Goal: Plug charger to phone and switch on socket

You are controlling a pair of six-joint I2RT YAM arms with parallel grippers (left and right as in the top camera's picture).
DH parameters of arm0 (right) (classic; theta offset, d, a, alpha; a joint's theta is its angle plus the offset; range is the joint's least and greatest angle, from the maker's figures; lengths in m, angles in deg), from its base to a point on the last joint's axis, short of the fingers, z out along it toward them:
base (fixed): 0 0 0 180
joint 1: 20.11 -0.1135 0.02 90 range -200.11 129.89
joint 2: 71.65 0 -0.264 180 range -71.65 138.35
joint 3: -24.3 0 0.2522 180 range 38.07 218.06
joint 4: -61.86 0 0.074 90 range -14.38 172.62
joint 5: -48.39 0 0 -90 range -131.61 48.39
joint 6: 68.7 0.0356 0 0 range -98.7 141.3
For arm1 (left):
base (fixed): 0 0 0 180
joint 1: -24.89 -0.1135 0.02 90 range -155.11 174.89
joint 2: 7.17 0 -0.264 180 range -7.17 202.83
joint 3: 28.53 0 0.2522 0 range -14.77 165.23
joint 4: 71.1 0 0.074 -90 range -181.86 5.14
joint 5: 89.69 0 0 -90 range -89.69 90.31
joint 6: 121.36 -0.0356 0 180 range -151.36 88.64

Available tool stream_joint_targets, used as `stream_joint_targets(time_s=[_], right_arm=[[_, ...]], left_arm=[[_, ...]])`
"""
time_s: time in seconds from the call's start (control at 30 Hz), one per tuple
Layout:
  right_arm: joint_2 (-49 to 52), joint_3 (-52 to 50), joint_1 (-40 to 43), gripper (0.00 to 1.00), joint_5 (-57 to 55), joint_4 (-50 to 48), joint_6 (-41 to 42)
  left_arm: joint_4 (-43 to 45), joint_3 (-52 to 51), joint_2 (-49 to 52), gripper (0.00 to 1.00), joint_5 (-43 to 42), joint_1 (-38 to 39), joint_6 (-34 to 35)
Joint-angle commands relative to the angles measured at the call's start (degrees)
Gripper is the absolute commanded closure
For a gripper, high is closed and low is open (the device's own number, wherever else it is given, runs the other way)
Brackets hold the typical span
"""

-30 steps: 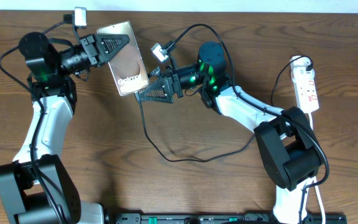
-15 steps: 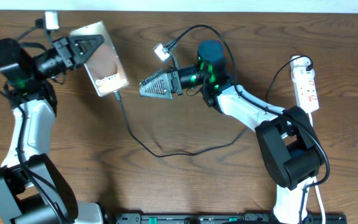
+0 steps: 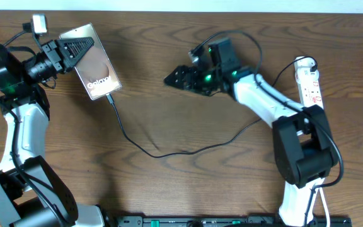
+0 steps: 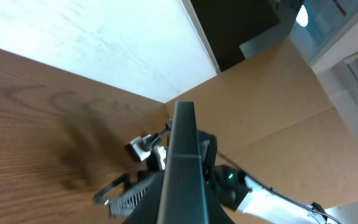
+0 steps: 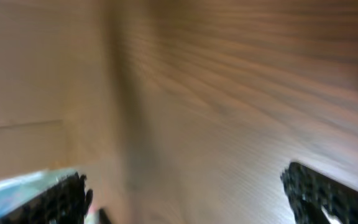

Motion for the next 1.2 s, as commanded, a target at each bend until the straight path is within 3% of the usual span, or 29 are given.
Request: stream_joint_targets(time_s=[0.0, 0.13, 0.27, 0.47, 0.6, 0.9, 1.17], right_arm=[[-4.0, 8.9, 1.8, 0.01, -21.5, 13.5, -8.6], [-6.1, 15.5, 1.9, 0.01, -33.0, 23.9, -9.3], [-8.1, 19.5, 1.8, 0.01, -36.3, 28.4, -10.6], [-11.7, 21.0, 1.8, 0.01, -36.8, 29.7, -10.6], [-13.9, 21.0, 1.8, 0.01, -36.8, 29.7, -10.6], [-15.3, 21.0, 1.6, 0.01, -36.9, 31.0, -10.5], [-15.3, 21.0, 0.2, 0.01, -38.6, 31.7, -10.6]], left_arm=[[-2.8, 0.7, -1.4, 0.92, -1.1, -0.1, -3.4], [-13.0, 0.0, -1.4, 0.93, -0.5, 0.0, -12.1], [-24.1, -2.2, -1.4, 0.93, 3.7, 0.0, -21.7], [-43.8, -4.2, -1.4, 0.92, 17.3, 0.1, -36.5], [-53.9, -4.3, -0.8, 0.92, 29.7, 1.9, -42.1], [-55.8, -4.3, 6.6, 0.93, 37.6, 7.2, -43.4], [-54.8, -4.3, 14.4, 0.93, 38.2, 9.3, -43.4]])
